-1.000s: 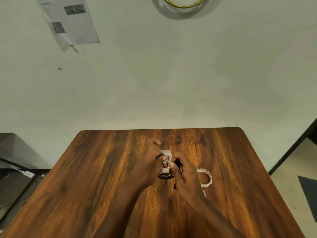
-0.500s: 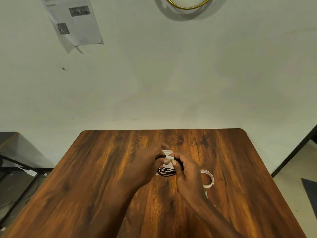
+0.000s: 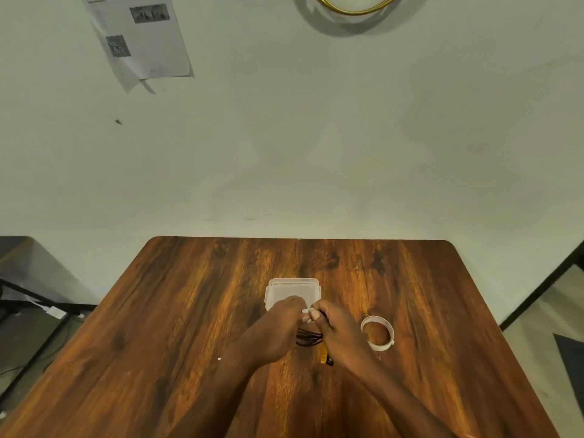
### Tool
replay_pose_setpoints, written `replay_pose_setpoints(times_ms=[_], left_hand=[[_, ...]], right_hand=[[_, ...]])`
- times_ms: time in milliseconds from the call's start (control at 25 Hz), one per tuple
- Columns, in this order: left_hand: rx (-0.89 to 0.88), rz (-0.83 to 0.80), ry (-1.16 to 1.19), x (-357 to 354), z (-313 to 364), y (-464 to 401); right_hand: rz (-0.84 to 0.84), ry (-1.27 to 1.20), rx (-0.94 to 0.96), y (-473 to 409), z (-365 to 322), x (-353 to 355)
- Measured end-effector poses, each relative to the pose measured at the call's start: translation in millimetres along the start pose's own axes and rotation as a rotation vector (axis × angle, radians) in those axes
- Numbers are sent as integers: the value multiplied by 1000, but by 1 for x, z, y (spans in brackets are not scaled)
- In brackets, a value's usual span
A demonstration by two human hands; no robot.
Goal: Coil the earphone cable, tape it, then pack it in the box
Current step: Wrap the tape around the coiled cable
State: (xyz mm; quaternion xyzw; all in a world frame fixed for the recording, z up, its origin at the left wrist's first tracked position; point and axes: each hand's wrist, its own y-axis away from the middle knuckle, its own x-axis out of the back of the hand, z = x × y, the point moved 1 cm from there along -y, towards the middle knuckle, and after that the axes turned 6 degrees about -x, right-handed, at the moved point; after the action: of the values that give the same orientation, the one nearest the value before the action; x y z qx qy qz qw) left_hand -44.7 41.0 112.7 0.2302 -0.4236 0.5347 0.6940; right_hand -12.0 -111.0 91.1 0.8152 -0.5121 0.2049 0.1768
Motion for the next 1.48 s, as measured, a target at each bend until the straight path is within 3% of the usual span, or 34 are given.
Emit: replay_pose_setpoints(times_ms=[200, 240, 400, 520, 760, 1080, 1320, 1480], left_hand=[[195, -79, 366, -29, -44, 4], [268, -36, 428, -33, -57, 3], [653, 405, 319, -34, -118, -18], [805, 422, 270, -36, -151, -44], [914, 153, 388, -60, -182, -66], [885, 233, 332, -87, -161, -47], [867, 76, 227, -94, -100, 7], [926, 111, 154, -103, -67, 27]], right_hand=[[-18, 74, -100, -5, 35, -20], [-41, 27, -140, -8, 42, -20], [-136, -535, -423, -44, 66, -12], [-132, -833, -624, -95, 80, -11], [-114, -695, -787, -155, 102, -29], [-20, -670, -745, -128, 149, -52], [113, -645, -816, -41, 181, -68], [152, -552, -817, -2, 179, -67]])
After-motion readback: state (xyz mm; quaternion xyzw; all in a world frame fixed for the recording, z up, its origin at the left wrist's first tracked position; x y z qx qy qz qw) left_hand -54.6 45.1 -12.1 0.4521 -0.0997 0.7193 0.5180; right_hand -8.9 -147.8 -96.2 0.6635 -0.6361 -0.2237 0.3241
